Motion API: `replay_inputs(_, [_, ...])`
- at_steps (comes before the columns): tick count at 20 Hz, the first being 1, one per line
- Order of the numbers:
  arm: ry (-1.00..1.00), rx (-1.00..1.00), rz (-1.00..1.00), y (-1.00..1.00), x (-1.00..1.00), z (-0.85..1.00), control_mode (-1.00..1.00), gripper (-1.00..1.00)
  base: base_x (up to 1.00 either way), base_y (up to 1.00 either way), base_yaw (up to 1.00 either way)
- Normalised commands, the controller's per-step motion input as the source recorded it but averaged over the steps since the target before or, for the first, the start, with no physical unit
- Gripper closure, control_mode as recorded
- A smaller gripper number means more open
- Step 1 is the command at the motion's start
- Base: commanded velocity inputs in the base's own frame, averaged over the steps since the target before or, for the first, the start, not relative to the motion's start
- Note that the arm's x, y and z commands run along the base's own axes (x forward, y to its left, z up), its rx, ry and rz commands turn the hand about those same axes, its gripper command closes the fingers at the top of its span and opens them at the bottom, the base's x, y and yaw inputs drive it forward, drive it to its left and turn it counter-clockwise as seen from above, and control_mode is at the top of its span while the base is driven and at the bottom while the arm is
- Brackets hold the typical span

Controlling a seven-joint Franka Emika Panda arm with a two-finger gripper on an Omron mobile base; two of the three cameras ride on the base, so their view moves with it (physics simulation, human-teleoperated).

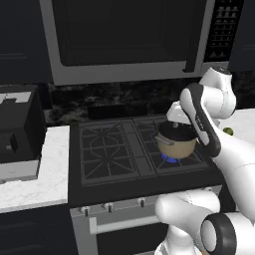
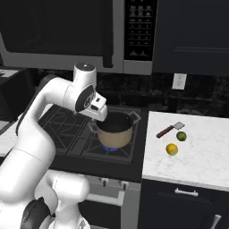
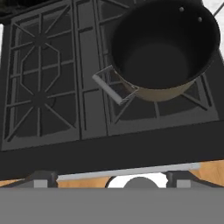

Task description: Put the lemon and lime in the pot. Retrieve the spatula and lightly stir the vegetables in the pot.

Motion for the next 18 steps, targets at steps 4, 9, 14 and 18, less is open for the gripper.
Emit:
replay_inputs(4, [0.0,0.0,0.0,0.0,0.0,0.0,1.0,-1.0,0.0,-0.46,0.0])
replay_inputs(9, [0.0,0.0,0.0,0.0,0.0,0.0,1.0,-1.0,-0.01,-0.92,0.0])
replay_inputs(14, [0.0,0.0,0.0,0.0,0.0,0.0,1.0,-1.0,0.0,-0.8,0.02])
replay_inputs(18, [0.05,0.0,0.0,-0.01,0.0,-0.05,-1.0,-1.0,0.0,-0.21,0.01])
